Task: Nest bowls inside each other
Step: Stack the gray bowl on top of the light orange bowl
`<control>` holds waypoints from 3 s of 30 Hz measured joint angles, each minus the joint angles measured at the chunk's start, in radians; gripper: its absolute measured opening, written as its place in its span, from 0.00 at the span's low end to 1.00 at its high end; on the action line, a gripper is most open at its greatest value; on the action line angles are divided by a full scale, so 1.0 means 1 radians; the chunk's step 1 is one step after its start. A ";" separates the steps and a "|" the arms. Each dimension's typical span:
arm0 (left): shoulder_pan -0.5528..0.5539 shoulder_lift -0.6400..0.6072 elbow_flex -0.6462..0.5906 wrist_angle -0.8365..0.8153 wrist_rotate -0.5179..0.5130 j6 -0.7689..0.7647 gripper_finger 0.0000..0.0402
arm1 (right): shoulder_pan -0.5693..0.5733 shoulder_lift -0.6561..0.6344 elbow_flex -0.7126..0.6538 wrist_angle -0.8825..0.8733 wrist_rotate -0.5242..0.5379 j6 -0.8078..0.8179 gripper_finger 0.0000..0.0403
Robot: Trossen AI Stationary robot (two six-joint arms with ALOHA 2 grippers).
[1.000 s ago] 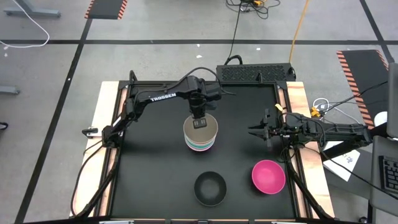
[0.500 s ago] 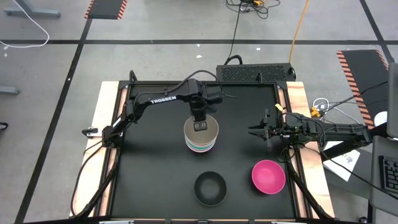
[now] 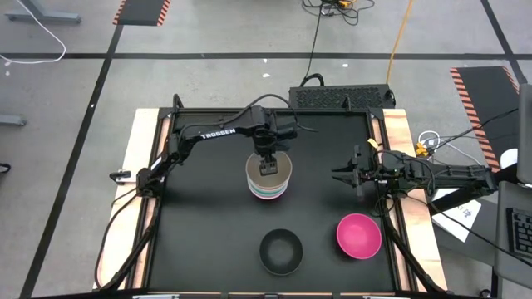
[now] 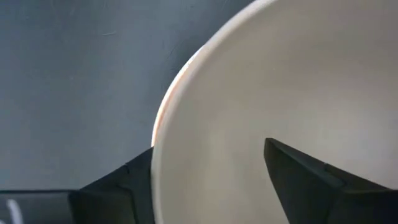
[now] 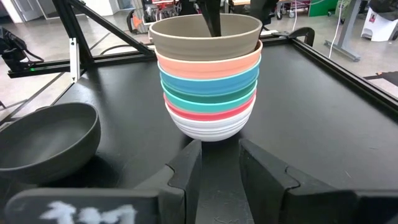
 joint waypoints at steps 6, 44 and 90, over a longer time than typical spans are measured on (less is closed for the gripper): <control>0.001 0.000 0.001 0.000 -0.013 0.016 0.71 | 0.000 0.000 -0.011 0.004 0.000 0.000 0.25; 0.134 -0.036 0.026 0.047 0.025 0.159 0.44 | 0.000 0.000 -0.072 0.120 -0.004 0.018 0.25; 0.196 -0.109 -0.103 0.099 0.111 0.152 0.06 | 0.000 0.000 -0.072 0.121 -0.004 0.037 0.25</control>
